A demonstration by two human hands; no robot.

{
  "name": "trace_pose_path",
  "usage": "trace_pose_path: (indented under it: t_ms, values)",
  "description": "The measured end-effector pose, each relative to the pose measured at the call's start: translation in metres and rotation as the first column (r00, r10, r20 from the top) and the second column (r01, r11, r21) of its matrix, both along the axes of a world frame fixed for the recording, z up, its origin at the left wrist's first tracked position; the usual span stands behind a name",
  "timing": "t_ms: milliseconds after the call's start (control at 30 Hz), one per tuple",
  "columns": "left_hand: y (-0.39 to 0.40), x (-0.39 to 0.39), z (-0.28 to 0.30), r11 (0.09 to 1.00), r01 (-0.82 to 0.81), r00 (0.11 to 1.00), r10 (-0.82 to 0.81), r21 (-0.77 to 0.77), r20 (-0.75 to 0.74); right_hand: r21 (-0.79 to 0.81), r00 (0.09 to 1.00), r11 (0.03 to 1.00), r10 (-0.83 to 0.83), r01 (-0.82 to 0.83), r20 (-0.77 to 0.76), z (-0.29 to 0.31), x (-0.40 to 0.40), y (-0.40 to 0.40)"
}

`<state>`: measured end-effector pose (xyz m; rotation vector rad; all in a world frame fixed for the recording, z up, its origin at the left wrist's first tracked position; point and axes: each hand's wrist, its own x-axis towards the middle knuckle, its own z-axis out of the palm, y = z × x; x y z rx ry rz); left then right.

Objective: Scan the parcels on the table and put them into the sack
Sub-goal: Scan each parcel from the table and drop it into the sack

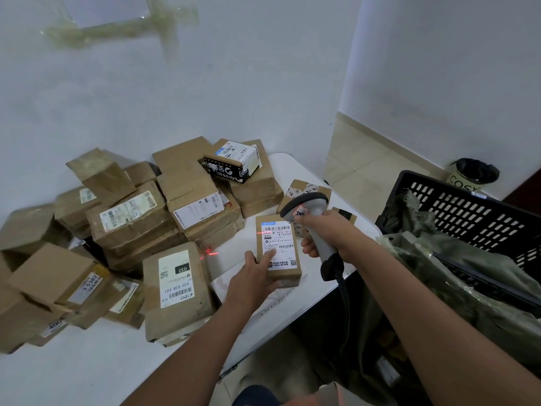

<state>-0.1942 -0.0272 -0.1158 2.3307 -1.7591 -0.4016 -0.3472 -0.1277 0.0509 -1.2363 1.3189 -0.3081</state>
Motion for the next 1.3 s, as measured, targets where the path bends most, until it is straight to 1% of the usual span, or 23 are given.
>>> trace_pose_path:
  t_ms: [533, 1067, 1167, 1300]
  values:
    - [-0.001, 0.002, -0.004, 1.000, 0.002, 1.000, -0.002, 0.000, -0.007, -0.024, 1.000, 1.000, -0.018, 0.017, -0.018, 0.003, 0.000, -0.002]
    - [0.000, 0.002, -0.003, 0.999, 0.015, 1.000, -0.014, 0.033, -0.005, -0.010, 0.999, 0.999, -0.047, 0.048, 0.021, -0.007, -0.005, -0.008]
    - [-0.004, 0.000, 0.005, 0.999, -0.013, 1.000, 0.014, 0.047, -0.006, 0.009, 0.998, 0.998, -0.054, 0.054, 0.038, -0.012, -0.011, -0.008]
    - [-0.024, -0.015, 0.025, 0.996, -0.081, 0.990, 0.075, 0.046, 0.123, 0.039, 0.992, 0.992, -0.118, 0.116, 0.043, -0.027, -0.030, -0.010]
